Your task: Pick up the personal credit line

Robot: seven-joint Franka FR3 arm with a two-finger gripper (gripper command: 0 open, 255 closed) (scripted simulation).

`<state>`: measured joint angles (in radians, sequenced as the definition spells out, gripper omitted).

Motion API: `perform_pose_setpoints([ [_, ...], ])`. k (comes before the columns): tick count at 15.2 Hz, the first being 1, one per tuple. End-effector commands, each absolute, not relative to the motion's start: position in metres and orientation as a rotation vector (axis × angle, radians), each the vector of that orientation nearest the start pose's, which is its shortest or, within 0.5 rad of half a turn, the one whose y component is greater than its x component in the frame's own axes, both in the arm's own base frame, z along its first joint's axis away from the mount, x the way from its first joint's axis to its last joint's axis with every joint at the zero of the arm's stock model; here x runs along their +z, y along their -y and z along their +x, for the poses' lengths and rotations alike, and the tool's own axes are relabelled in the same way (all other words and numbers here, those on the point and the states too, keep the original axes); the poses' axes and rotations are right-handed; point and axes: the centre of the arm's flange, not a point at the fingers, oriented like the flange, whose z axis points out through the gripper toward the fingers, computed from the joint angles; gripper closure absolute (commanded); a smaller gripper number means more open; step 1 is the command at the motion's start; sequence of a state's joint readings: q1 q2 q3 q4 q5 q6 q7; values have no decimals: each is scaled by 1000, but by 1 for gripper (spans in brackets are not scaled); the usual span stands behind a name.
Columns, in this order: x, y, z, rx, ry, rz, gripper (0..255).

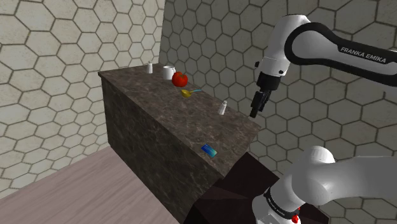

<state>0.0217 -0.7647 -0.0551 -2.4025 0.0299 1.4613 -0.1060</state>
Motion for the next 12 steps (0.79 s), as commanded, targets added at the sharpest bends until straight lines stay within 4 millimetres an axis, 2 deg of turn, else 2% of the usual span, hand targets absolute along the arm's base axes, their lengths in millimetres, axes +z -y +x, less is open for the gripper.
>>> perform_pose_setpoints([
  [1, 554, 10, 297, 264, 140, -3048, 0],
  [12, 413, 5, 330, 248, 144, -3076, 0],
])
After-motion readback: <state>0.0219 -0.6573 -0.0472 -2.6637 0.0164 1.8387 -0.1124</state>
